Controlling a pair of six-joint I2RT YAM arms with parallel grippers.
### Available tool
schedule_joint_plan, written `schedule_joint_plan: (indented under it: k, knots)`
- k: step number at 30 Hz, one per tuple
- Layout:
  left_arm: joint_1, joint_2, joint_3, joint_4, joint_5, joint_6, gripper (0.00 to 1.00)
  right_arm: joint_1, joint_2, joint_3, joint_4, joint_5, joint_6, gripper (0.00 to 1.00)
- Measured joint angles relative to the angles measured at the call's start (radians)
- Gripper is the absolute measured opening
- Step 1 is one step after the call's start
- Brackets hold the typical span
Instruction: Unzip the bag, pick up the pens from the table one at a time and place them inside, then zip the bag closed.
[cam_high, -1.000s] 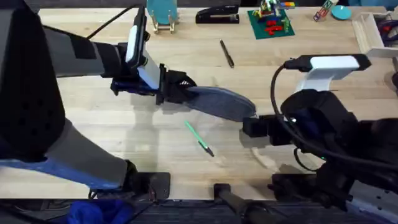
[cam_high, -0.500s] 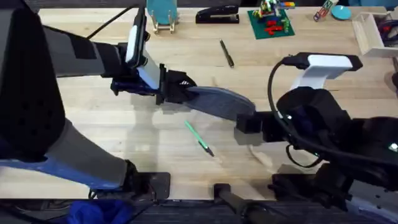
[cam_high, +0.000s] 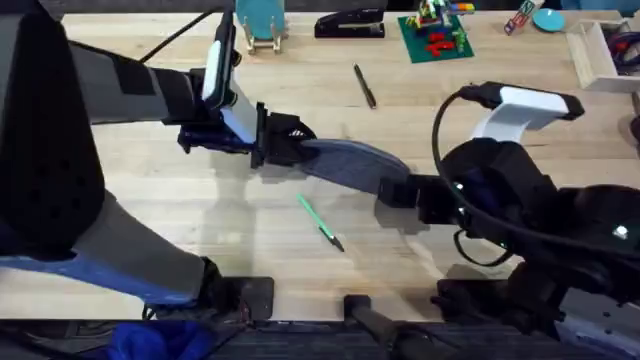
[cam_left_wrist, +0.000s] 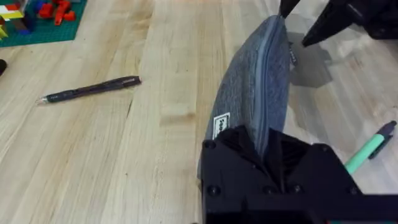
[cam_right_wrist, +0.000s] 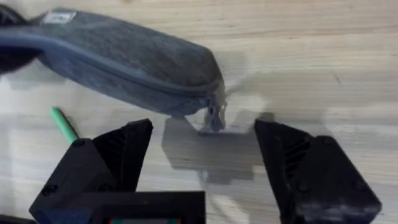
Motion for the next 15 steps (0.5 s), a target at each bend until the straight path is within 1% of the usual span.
schedule_joint_plan:
  k: [4, 13, 15]
  knots:
    - [0.000, 0.000, 0.000, 0.000, 0.000, 0.000, 0.043, 0.000, 0.023, 0.000, 0.028, 0.006, 0.026, 0.998]
    - [0.000, 0.000, 0.000, 0.000, 0.000, 0.000, 0.043, 0.000, 0.024, 0.000, 0.024, 0.010, 0.058, 0.998]
    - [0.000, 0.000, 0.000, 0.000, 0.000, 0.000, 0.043, 0.000, 0.024, 0.000, 0.024, 0.009, 0.084, 0.998]
